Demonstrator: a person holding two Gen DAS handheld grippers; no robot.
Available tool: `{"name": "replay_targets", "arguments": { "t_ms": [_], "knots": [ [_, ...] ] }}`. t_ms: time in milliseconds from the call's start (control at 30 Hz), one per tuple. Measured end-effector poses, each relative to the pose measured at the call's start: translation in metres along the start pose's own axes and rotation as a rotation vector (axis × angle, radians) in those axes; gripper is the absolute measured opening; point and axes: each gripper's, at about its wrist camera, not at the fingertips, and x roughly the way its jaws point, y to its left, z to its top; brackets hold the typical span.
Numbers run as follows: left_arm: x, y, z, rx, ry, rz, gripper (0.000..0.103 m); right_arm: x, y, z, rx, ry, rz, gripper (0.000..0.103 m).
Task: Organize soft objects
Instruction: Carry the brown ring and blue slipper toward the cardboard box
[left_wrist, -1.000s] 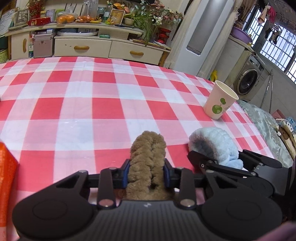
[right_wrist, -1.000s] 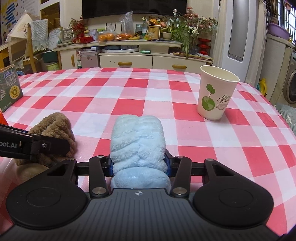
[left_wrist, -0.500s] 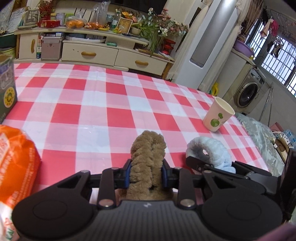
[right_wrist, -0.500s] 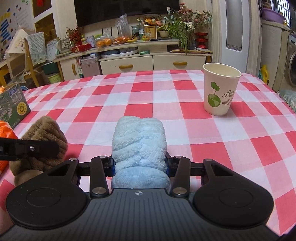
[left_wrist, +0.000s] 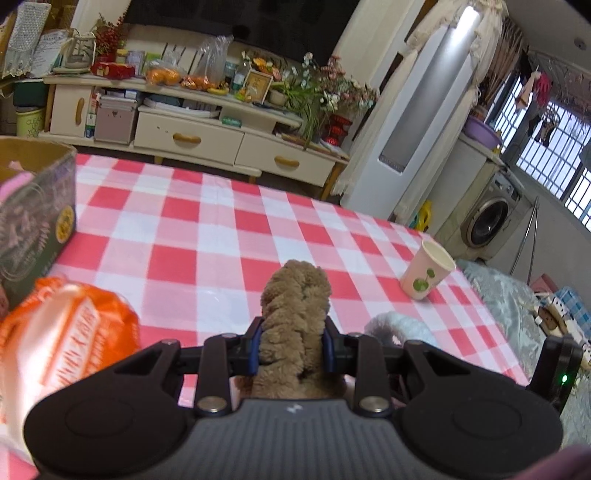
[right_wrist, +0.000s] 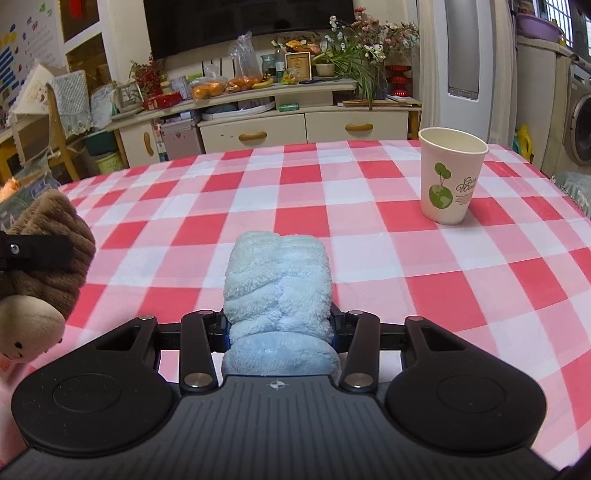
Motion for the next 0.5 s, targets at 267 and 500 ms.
{"name": "replay_targets", "arguments": {
  "t_ms": [267, 500],
  "knots": [
    [-0.033, 0.02, 0.015, -0.031, -0.088, 0.007, 0.029, -0.007, 0.028, 0.005, -0.021, -0.031, 0.017, 0.053],
    [-0.059, 0.047, 0.027, -0.082, -0.164, 0.035, 0.03, -0.014, 0.058, 0.013, -0.015, -0.04, 0.075, 0.053]
  ]
}}
